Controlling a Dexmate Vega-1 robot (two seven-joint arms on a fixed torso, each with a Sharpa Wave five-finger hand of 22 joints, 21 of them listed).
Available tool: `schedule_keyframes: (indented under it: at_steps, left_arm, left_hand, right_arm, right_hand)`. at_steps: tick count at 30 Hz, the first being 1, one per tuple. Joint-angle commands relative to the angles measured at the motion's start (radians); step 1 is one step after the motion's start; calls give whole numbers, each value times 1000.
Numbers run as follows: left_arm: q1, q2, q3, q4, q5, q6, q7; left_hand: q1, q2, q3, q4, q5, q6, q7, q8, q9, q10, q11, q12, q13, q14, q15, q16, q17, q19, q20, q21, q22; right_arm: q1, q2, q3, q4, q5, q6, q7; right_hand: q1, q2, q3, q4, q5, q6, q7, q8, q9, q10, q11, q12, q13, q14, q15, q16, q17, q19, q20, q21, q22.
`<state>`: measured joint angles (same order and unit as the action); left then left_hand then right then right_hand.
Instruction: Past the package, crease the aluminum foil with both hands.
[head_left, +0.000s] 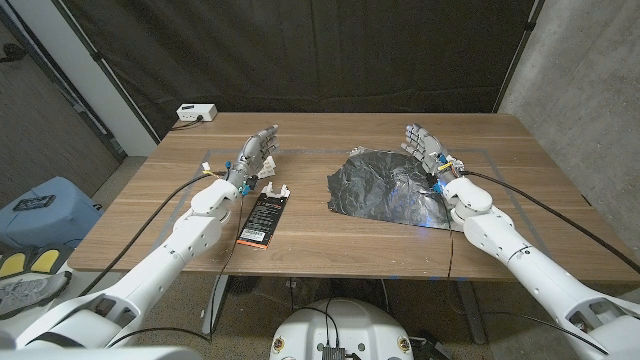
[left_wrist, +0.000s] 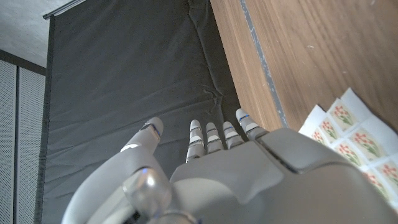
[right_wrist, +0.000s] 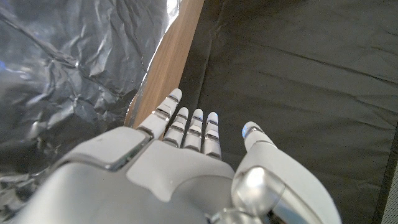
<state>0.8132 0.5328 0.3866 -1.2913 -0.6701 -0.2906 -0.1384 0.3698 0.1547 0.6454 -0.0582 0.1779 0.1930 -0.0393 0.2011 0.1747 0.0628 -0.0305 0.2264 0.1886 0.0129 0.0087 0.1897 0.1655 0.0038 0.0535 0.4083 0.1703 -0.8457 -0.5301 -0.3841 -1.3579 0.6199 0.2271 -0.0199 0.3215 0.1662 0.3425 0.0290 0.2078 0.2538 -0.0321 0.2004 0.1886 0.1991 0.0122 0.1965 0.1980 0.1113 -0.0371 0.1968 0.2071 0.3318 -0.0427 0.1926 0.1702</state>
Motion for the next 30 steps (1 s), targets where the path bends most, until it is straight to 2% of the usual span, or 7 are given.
schedule_keyframes:
  at_steps: [1,14,17,28,30]
  left_arm:
    - [-23,19,22,-31,17,35,-40]
    - [-65,42,46,-52,29,83,-85]
    - [-76,44,55,-51,41,81,-96]
    - [-131,46,90,-25,73,90,-155]
    - [-144,44,98,-13,76,91,-173]
  left_hand:
    - [16,2,5,-14,7,16,0,4,5,13,1,7,1,14,1,6,3,6,4,-4,5]
    - [28,-6,2,-37,12,31,-9,3,5,17,-7,4,1,14,0,0,3,6,6,-12,5]
    - [33,-9,-2,-48,14,-1,-10,-13,5,14,-7,0,2,10,0,-3,4,6,7,-17,6]
    - [32,-16,-19,-61,15,-21,-27,-20,4,-6,-15,-12,2,-16,-1,-11,5,-7,3,-34,7]
    - [30,-17,-25,-63,16,-23,-23,-21,4,-9,-13,-14,2,-18,4,-10,6,-8,7,-38,7]
  right_arm:
    - [24,-6,-6,10,-16,-5,1]
    - [18,-18,-4,-9,-31,-15,-22]
    - [17,-19,-3,-9,-32,-15,-22]
    - [30,-16,-11,6,-45,-18,-25]
    - [32,-15,-12,9,-46,-18,-25]
  right_hand:
    - [13,-2,4,-10,-2,3,1,2,4,-2,3,1,1,2,-5,5,2,2,-27,3,3]
    - [22,-4,7,-19,-5,0,-1,-1,4,-10,3,-1,2,-8,-3,3,2,-5,-26,1,3]
    - [24,-4,7,-22,-6,-1,-1,-1,4,-11,2,-1,2,-10,-2,3,2,-7,-26,1,3]
    - [28,-5,8,-28,-10,-2,-2,-2,4,-18,1,-3,2,-21,-6,1,3,-15,-26,-2,3]
    - [29,-5,8,-29,-10,-2,-2,-2,4,-19,1,-3,2,-23,-6,1,3,-17,-26,-2,3]
